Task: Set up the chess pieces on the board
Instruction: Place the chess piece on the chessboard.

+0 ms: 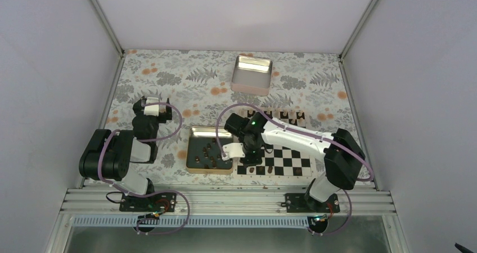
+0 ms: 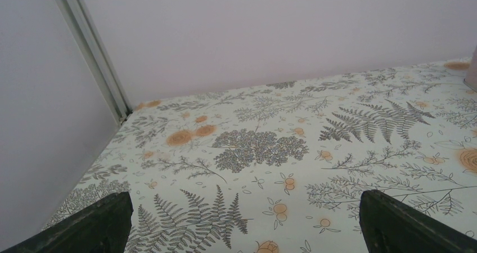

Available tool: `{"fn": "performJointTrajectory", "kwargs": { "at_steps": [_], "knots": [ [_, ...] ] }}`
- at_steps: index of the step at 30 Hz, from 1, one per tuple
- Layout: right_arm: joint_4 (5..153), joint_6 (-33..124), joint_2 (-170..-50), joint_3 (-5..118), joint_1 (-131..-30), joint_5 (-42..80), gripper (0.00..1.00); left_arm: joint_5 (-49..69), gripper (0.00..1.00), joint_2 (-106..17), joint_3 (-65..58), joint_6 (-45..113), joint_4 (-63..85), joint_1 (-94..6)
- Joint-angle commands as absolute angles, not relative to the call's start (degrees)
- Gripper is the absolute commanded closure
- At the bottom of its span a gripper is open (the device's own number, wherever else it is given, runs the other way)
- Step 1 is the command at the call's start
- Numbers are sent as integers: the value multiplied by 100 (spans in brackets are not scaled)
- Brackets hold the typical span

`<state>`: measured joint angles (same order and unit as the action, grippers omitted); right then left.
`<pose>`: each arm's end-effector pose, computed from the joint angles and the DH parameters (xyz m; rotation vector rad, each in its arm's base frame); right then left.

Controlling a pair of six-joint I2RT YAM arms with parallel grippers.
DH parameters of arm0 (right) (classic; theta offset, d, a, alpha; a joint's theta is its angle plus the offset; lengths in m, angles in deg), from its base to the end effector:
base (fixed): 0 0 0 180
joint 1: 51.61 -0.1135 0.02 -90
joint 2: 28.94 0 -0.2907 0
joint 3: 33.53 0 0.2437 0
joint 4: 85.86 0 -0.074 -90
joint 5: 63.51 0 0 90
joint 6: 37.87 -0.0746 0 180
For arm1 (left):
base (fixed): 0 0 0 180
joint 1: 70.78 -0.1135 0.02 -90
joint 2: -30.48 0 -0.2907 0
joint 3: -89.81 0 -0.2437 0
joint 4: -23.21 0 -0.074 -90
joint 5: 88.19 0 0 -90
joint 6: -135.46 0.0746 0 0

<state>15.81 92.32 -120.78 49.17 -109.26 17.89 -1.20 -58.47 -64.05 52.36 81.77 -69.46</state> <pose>0.1385 0.2395 0.2177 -2.3488 2.0407 0.2417 0.2741 -0.0024 0.1764 0.0779 1.6443 0.1176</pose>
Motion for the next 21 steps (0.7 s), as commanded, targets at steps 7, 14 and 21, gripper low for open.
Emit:
{"fn": "performJointTrajectory", "kwargs": {
  "at_steps": [7, 14, 21],
  "knots": [
    [2075, 9253, -12341, 4765, -10892, 1358, 94, -94, 0, -5905, -6383, 5232, 8472, -6924],
    [2156, 9308, -12633, 4801, -10900, 1222, 94, -93, 0, -5906, -6382, 5235, 8469, -6921],
    [2246, 9347, -12774, 4797, -10902, 1205, 94, -100, 0, -5905, -6381, 5233, 8472, -6921]
  ]
}}
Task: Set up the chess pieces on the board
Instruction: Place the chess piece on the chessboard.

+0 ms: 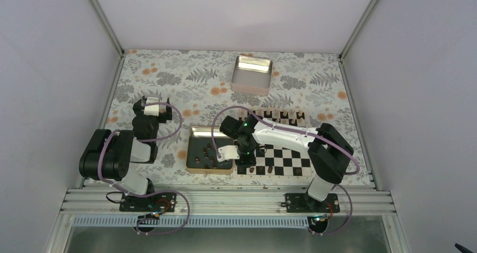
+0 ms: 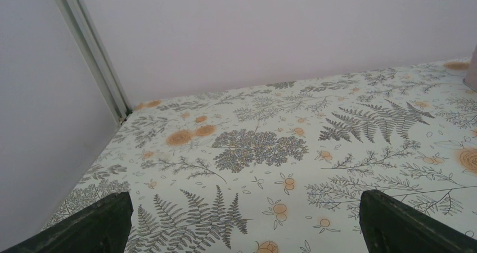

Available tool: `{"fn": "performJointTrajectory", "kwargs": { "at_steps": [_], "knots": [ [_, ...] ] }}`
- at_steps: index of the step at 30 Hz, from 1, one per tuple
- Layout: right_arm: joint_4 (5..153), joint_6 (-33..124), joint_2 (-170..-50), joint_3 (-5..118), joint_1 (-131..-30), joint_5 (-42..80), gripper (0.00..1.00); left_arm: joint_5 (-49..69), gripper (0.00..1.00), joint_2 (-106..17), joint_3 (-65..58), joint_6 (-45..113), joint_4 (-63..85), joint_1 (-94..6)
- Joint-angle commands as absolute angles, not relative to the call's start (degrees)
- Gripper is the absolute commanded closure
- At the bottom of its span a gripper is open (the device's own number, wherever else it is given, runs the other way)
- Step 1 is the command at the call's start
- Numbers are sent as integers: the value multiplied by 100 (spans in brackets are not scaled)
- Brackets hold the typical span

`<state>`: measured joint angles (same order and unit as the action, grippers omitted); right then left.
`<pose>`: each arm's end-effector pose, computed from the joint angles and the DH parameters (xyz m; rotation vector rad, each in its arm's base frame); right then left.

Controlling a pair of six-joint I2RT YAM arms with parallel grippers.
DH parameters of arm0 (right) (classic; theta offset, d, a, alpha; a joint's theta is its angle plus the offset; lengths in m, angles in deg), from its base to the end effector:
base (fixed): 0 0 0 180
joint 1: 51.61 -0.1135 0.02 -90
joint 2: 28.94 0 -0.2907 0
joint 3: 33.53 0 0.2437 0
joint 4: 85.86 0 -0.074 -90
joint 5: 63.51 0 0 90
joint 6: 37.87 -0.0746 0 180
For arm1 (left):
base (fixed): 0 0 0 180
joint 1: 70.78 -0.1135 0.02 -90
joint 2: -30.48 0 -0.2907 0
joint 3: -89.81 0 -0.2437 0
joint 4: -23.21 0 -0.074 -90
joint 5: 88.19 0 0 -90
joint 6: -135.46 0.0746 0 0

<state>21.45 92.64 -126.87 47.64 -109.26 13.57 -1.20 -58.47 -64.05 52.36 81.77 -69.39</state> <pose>0.1437 0.2580 0.1844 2.3419 -2.0279 -0.3491 0.2741 -0.0027 0.1764 0.0789 1.6443 0.1166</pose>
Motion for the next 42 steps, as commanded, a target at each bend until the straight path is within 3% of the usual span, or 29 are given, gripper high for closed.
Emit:
{"fn": "performJointTrajectory", "kwargs": {
  "at_steps": [1, 42],
  "knots": [
    [2272, 9351, -12781, 4796, -10906, 1213, 94, -94, 0, -5902, -6381, 5232, 8470, -6927],
    [2388, 9406, -13119, 4651, -10905, 1340, 87, -83, 0, -5900, -6381, 5232, 8470, -6926]
  ]
}}
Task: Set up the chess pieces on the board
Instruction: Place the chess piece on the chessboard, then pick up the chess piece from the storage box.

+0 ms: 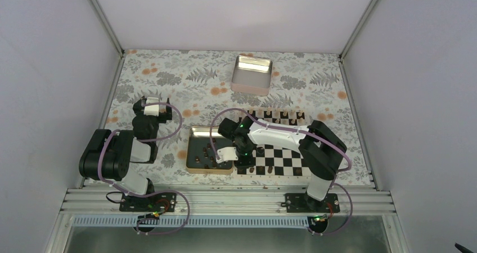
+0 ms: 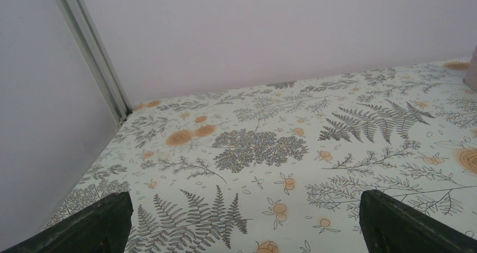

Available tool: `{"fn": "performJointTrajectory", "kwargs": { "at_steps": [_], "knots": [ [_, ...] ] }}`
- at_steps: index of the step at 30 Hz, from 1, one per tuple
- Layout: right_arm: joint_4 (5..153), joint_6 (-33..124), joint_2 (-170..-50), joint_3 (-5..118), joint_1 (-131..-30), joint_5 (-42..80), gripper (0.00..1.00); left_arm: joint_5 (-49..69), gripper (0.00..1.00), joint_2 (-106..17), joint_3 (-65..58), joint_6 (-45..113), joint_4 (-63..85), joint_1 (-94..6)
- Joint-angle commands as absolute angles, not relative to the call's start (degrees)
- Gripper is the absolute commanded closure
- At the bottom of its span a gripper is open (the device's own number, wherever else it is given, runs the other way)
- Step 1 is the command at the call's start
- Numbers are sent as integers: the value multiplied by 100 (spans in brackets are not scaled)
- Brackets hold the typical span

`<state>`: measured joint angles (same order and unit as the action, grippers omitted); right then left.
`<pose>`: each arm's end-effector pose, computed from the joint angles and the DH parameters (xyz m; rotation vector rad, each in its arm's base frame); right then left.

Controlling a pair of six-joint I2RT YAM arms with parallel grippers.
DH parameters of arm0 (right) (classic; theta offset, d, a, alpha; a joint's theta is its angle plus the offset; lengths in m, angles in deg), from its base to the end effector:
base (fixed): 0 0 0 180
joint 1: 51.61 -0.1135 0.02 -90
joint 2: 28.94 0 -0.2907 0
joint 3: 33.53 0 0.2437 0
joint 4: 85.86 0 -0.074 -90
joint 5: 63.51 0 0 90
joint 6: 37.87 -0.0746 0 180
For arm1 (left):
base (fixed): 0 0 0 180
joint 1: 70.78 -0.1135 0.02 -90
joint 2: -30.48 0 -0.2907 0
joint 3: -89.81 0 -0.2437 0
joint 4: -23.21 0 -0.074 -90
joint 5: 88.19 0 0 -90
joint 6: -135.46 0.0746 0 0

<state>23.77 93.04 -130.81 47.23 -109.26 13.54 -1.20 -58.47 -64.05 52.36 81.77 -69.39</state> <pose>0.1482 0.2652 0.1636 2.3199 -2.0027 -0.3384 0.2741 -0.0027 0.1764 0.0789 1.6443 0.1166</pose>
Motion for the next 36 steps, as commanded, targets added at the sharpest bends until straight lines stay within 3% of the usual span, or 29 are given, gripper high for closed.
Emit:
{"fn": "performJointTrajectory", "kwargs": {
  "at_steps": [1, 8, 18, 26, 36],
  "knots": [
    [2385, 9399, -13107, 4655, -10902, 1337, 85, -84, 0, -5906, -6387, 5236, 8471, -6915],
    [2305, 9354, -12941, 4785, -10900, 1377, 71, -87, 0, -5901, -6381, 5238, 8471, -6930],
    [1815, 9439, -12751, 5839, -10900, 1150, 68, -87, 0, -5900, -6376, 5234, 8472, -6925],
    [2002, 9509, -13592, 7075, -10971, 1259, 67, -80, 0, -5904, -6376, 5240, 8480, -6922],
    [2070, 9612, -14117, 7248, -11218, 1096, 69, -71, 0, -5908, -6381, 5241, 8480, -6929]
  ]
}}
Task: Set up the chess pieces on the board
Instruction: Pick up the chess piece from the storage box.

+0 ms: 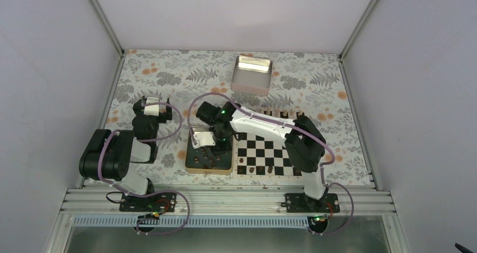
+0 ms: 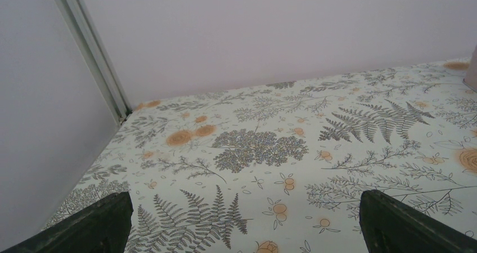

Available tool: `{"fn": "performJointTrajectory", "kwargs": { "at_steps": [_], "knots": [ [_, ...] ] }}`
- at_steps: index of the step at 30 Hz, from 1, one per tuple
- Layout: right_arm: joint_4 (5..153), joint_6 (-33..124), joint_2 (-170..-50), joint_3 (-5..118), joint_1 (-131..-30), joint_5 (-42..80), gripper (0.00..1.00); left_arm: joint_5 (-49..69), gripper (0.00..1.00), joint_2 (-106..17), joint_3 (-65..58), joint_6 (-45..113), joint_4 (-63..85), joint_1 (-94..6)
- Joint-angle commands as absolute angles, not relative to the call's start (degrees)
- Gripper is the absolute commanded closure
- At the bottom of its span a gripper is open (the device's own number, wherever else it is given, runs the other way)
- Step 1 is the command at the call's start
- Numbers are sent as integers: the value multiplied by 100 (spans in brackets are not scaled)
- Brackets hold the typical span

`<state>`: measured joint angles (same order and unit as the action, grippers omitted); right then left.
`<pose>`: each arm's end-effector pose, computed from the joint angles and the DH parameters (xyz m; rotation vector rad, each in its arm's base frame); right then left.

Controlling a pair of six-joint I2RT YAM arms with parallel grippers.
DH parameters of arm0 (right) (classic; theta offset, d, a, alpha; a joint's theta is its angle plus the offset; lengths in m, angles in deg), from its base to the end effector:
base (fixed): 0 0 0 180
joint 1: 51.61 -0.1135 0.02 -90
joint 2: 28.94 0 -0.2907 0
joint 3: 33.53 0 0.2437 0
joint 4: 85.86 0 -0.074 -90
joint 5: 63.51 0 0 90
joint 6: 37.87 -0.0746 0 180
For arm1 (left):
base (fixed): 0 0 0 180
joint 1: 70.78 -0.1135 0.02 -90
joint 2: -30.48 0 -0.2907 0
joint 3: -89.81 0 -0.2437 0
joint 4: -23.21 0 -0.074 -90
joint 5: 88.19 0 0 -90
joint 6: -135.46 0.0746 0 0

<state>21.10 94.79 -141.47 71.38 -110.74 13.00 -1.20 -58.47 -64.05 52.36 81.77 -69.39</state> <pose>0.1886 0.3494 0.2051 -2.3386 1.8636 0.3850 0.2741 -0.0027 0.1764 0.0789 1.6443 0.1166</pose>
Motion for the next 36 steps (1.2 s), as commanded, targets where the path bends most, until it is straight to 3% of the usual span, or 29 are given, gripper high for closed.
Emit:
{"fn": "performJointTrajectory", "kwargs": {
  "at_steps": [1, 36],
  "knots": [
    [2057, 9623, -14118, 7225, -11248, 1060, 69, -76, 0, -5905, -6381, 5243, 8478, -6929],
    [2609, 9555, -14294, 6599, -11585, 1249, 70, -73, 0, -5899, -6380, 5241, 8480, -6926]
  ]
}}
